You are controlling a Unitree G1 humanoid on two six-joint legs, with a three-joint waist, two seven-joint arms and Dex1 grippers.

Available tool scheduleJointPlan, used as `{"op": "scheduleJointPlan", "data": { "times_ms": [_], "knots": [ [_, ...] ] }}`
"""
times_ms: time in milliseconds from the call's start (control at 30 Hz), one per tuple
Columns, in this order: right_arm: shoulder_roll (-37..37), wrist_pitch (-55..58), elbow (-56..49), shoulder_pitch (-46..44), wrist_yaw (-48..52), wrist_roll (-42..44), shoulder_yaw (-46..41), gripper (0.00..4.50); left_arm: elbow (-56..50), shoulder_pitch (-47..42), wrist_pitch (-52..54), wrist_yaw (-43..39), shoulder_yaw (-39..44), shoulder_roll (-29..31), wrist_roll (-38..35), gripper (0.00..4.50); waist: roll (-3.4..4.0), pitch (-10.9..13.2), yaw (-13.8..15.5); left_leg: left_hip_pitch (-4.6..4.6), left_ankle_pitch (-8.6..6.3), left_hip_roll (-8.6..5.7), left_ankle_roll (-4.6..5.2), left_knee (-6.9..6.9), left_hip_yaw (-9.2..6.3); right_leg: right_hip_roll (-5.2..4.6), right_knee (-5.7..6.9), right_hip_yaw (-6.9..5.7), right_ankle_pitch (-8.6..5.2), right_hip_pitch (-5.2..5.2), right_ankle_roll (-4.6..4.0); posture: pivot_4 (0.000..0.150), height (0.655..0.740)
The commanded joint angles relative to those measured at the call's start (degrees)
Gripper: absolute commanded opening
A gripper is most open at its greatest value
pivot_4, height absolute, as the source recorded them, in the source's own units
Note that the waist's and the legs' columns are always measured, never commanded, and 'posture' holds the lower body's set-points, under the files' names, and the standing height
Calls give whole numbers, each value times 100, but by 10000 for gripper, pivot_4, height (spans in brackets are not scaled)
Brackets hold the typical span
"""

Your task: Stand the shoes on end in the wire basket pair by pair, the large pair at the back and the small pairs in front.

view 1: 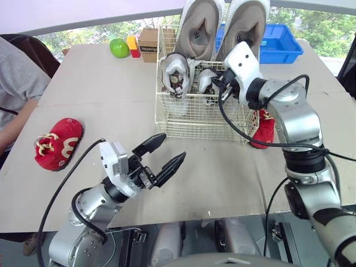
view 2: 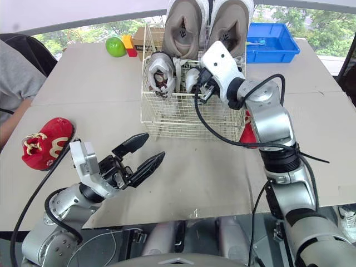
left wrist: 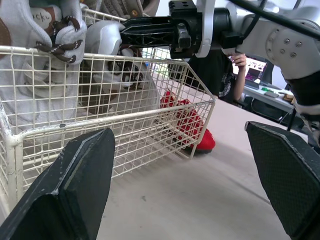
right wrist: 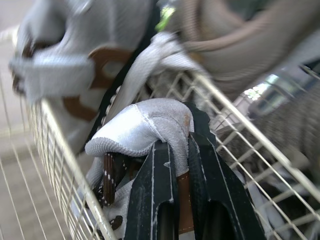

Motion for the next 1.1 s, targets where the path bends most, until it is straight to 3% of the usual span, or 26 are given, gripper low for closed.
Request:
{"op": "scheduleJointPlan", "data": {
  "times_ms": [33, 733, 867, 1100],
  "knots": [
    [81, -57, -641, 41, -798, 97, -736, 167, -49, -117, 24, -96, 24, 68, -139, 45000, 0, 0, 23, -1, 0, 0, 0, 0, 0, 0, 0, 0, 0, 0, 0, 1500, 7400],
    [605, 266, -1743, 1679, -2416, 1020, -1600, 167, 129, -360, 136, -264, 82, 134, -191, 45000, -5, -3, 125, -4, 0, -3, 0, 1, 5, -1, -5, -9, -1, 7, 1, 1500, 7400],
    [405, 205, -1515, 1786, -2043, 1531, -1795, 167, 184, -419, 147, -286, 71, 124, -180, 45000, -4, -3, 112, -1, 0, -4, 0, 1, 5, 0, -5, -3, -1, 7, 1, 1500, 7400],
    [-871, -72, -778, 1756, -648, 2049, -1482, 167, 251, -481, 140, -344, 56, 122, -165, 45000, -4, -3, 96, 3, 0, -3, 1, 0, 13, 7, -5, -3, -2, 8, 1, 1500, 7400]
  ]
}}
